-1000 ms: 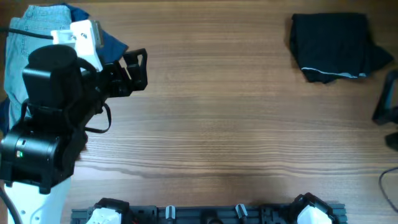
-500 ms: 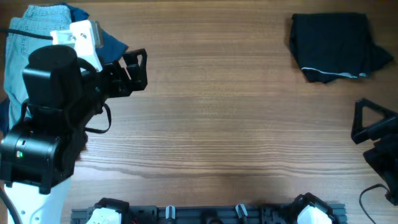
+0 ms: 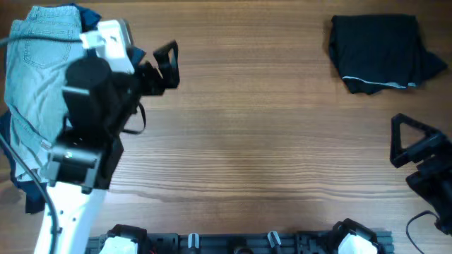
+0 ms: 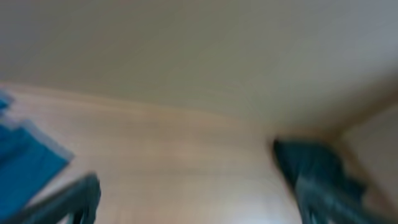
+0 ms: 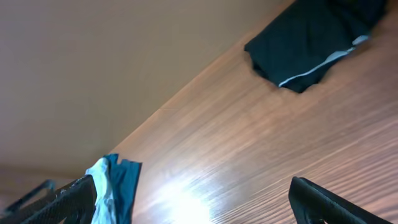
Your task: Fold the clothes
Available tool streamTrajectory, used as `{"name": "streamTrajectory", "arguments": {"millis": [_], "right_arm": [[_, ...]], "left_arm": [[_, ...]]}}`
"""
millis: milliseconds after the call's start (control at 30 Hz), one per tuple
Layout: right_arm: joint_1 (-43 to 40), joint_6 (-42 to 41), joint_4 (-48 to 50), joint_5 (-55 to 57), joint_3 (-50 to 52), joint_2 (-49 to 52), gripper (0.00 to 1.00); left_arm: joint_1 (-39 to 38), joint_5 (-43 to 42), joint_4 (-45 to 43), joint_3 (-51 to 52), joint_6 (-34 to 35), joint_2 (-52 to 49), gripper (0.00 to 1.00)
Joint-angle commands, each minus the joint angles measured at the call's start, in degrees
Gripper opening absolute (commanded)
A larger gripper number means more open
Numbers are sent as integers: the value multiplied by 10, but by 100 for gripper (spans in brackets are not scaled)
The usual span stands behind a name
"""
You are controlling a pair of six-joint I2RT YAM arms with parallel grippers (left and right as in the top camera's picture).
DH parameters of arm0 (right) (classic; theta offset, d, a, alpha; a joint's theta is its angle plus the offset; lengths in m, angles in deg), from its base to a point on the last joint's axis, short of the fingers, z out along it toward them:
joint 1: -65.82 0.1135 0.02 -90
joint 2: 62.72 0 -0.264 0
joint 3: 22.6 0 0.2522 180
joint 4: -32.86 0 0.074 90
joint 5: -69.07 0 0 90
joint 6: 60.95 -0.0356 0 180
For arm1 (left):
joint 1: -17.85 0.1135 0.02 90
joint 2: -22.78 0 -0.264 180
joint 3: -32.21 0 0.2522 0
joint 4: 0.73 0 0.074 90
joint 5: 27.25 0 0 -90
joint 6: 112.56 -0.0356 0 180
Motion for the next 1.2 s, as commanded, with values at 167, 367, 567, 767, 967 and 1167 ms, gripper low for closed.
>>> {"name": "streamTrajectory", "arguments": {"millis": [167,367,567,767,967,1167], "right_arm": [[57,-5,0,-5,2,-4,100],[108,-5,0,-5,2,-4,100],[229,-5,0,-5,2,-4,100],[325,-5,0,-5,2,-4,100],[326,-5,0,17,2,-4,100],[326,-6,2,17,2,-4,100]], "left_arm": [[11,-4,-343,407,-3,198,100],[72,-22,-365,509,-3,310,100],[91,-17,-307,538,-4,356,100],[97,-10,-293,606,-3,418,100],[97,16,-249,639,-3,474,100],[97,45,-145,639,-30,552,100]]}}
